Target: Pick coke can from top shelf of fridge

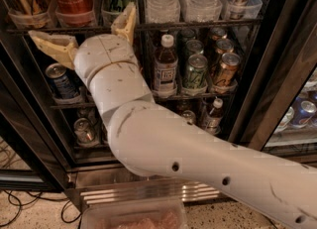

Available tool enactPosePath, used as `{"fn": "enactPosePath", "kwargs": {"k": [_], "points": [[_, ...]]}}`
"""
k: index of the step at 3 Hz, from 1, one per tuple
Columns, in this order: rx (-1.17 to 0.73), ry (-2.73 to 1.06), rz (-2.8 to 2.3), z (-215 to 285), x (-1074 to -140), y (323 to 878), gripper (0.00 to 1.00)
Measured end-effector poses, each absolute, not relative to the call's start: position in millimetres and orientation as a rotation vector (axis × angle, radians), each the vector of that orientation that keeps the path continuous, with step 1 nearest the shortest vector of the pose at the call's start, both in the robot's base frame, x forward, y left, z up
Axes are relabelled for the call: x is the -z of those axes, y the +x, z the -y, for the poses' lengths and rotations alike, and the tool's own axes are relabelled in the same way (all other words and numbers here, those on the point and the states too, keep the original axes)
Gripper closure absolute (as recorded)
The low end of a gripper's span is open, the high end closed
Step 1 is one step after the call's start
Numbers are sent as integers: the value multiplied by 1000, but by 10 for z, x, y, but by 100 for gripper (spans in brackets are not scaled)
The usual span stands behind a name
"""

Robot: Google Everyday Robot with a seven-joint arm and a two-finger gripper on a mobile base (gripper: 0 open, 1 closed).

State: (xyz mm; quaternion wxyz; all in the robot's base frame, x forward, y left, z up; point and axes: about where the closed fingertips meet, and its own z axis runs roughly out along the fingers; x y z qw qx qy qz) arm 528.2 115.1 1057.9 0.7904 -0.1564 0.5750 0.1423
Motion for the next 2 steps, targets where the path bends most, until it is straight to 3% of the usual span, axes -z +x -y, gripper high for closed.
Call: {"fn": "enactPosePath", "kwargs": {"k": [1,2], "points": [[-326,-382,-1216,-1308,-10579,5296,5],[-337,-422,-1202,-1424,-10568,5314,24]]}}
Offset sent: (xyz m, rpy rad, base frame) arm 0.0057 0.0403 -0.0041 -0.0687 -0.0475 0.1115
